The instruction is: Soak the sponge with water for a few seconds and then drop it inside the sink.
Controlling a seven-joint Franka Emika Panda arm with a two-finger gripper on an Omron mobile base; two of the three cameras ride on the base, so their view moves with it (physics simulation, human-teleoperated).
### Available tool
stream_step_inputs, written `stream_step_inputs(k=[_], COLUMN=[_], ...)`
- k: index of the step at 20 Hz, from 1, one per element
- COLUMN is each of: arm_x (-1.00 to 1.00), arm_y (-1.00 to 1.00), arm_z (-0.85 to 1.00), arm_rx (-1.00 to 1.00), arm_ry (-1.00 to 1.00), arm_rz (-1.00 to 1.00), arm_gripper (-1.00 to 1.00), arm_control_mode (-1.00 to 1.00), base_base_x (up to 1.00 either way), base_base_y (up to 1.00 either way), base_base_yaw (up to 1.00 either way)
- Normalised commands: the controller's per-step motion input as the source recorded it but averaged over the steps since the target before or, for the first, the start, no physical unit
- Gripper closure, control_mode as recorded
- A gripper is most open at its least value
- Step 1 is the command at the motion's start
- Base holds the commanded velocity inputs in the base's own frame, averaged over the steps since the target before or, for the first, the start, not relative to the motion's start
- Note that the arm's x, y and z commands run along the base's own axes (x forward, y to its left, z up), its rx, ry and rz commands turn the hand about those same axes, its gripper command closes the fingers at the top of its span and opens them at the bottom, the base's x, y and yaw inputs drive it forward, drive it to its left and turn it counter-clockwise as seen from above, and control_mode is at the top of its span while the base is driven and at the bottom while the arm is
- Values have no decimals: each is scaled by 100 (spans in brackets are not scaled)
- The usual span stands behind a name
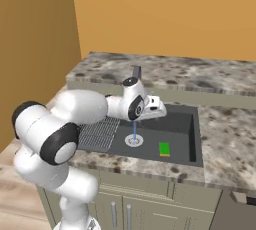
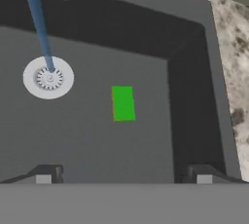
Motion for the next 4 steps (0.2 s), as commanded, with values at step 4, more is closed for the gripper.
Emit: stream_step_inputs(k=[4], arm_x=[0], arm_y=[4], arm_z=[93], arm_rx=[-1], arm_ry=[0], arm_rz=[-7], arm_gripper=[-100], arm_control_mode=[-100], base_base_x=[0], base_base_y=[0], base_base_yaw=[0])
